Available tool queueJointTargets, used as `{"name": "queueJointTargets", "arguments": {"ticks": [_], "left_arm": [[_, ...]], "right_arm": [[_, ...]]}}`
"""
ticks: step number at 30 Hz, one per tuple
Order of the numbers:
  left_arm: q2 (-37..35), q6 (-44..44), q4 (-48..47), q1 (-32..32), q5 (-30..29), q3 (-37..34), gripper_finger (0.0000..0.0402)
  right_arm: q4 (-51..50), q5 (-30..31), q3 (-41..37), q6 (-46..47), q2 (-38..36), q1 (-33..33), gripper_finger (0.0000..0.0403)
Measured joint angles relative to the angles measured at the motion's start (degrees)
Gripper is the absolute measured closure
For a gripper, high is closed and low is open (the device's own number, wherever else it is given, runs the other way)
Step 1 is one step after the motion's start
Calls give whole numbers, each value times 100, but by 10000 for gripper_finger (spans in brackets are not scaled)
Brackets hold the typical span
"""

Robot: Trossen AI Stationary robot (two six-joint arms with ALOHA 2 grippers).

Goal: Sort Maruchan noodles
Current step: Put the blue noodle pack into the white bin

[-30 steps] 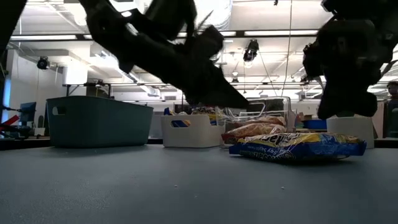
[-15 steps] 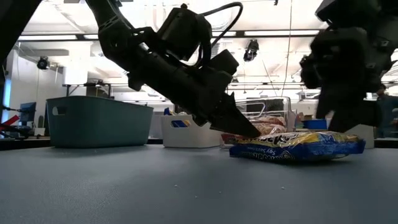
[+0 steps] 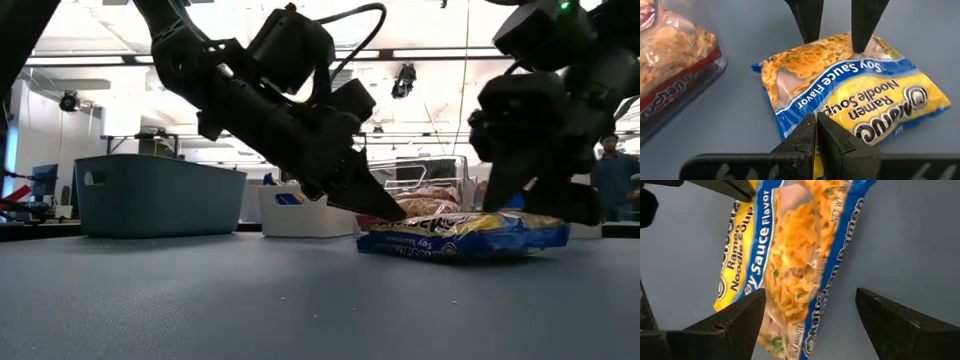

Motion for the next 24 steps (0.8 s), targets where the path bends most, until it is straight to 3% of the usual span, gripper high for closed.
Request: {"name": "queueJointTargets", "arguments": {"ticks": [8,24], "left_arm": [[-618,307,-317,-122,8,-246,402],[-300,148,-140,-244,4,-374,402]], "right_arm": [[451,-20,-22,-162,168,-48,106],[1043,-24,-105,-168,262,-75,103]]}}
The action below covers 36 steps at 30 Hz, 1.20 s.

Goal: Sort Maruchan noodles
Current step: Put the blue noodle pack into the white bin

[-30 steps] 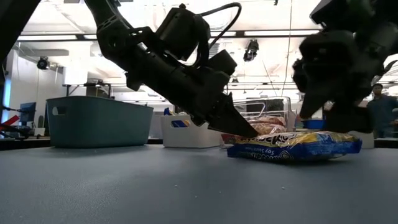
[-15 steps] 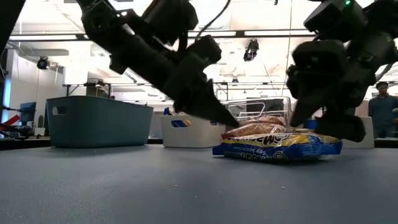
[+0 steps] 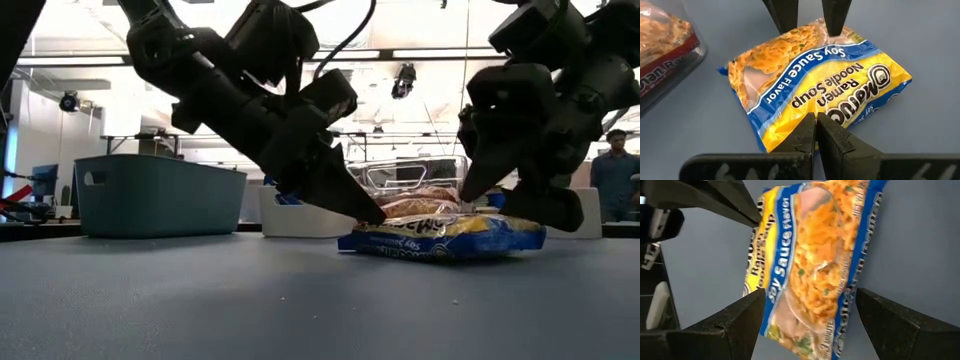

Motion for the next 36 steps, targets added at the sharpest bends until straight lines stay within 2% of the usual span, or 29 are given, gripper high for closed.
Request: {"name": "queueJointTargets", "arguments": {"ticks": [8,23,29,36], "left_arm": [[-8,-249,5,0,8,-162,402],[3,-438,212,-4,31,-385,402],[3,-438,191,-7,41,-389,402],[5,-452,182,-7,43,-389,402]], "right_arm": [[326,-73,-24,-14,152,-2,103],[1616,-135,-87,-124,795,-136,108],[1769,-135,-85,-271,813,-212,131],[1810,-226,-85,-260,801,-210,186]]}}
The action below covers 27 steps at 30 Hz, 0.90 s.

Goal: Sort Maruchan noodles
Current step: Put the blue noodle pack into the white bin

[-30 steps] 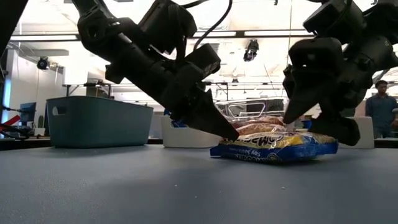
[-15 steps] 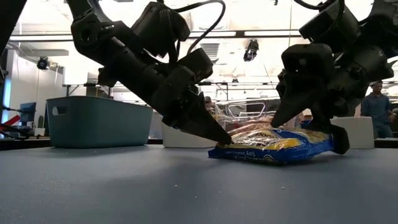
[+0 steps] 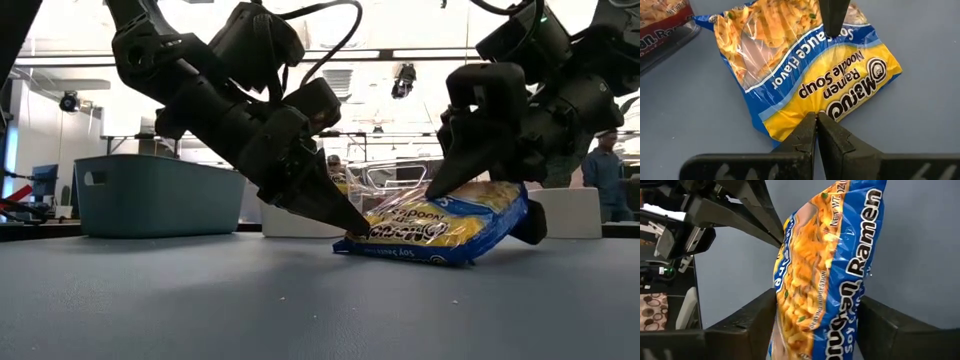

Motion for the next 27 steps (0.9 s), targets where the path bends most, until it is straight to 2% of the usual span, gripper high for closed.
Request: {"name": "queueJointTargets", "arguments": {"ticks": [6,10,21,27], "left_arm": [[-26,-31,42,0,-11,2,402],[-121,1,-3,0,-10,0,402],[-325,213,-222,2,-76,-7,401],[-811,484,-827,4,-293,-15,402]], "right_arm": [[5,-31,9,-39,-2,0,239],[0,-21,9,-69,-13,0,261],[-15,161,11,-611,-26,0,265],[-22,202,11,-1053,-31,2,266]]}}
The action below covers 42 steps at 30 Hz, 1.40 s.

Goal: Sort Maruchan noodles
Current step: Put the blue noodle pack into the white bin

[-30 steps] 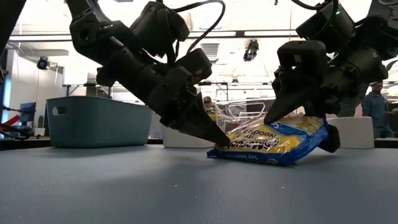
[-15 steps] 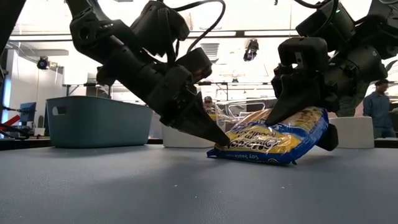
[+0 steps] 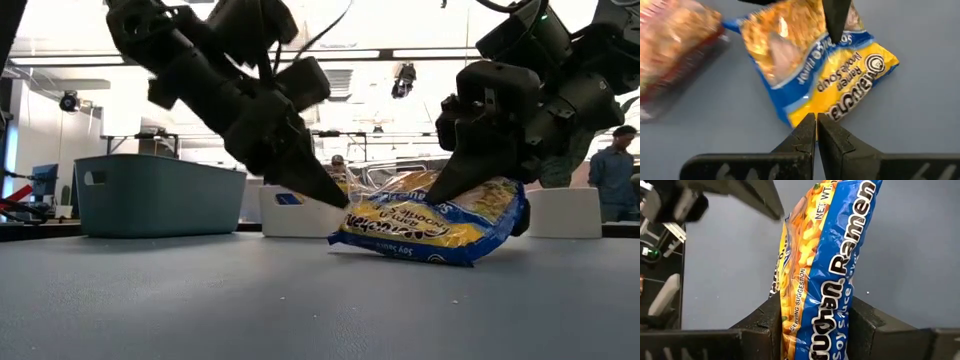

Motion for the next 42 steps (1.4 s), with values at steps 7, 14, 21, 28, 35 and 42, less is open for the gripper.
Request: {"name": "queueJointTargets", "arguments": {"ticks": [7,14,21,28,35,42], "left_arm": [[-774,733,-518,11,-220,-110,402],[-1933,1020,273,24,-4,-912,401],[-2703,138,864,72,301,-1732,345],[-2491,-195,1528,72,277,-1982,225],[-1967,-212,2009,73,272,-1967,149],[-1537,-278,2180,92,256,-1744,141]], "right_arm": [[-35,89,172,-807,0,17,266],[-109,412,514,-2039,2,118,266],[-651,956,1042,-3369,15,216,266],[-1413,1209,1648,-4233,28,229,266],[-1725,1361,1906,-4730,28,227,266],[-1704,1404,1972,-5154,28,240,266]]}}
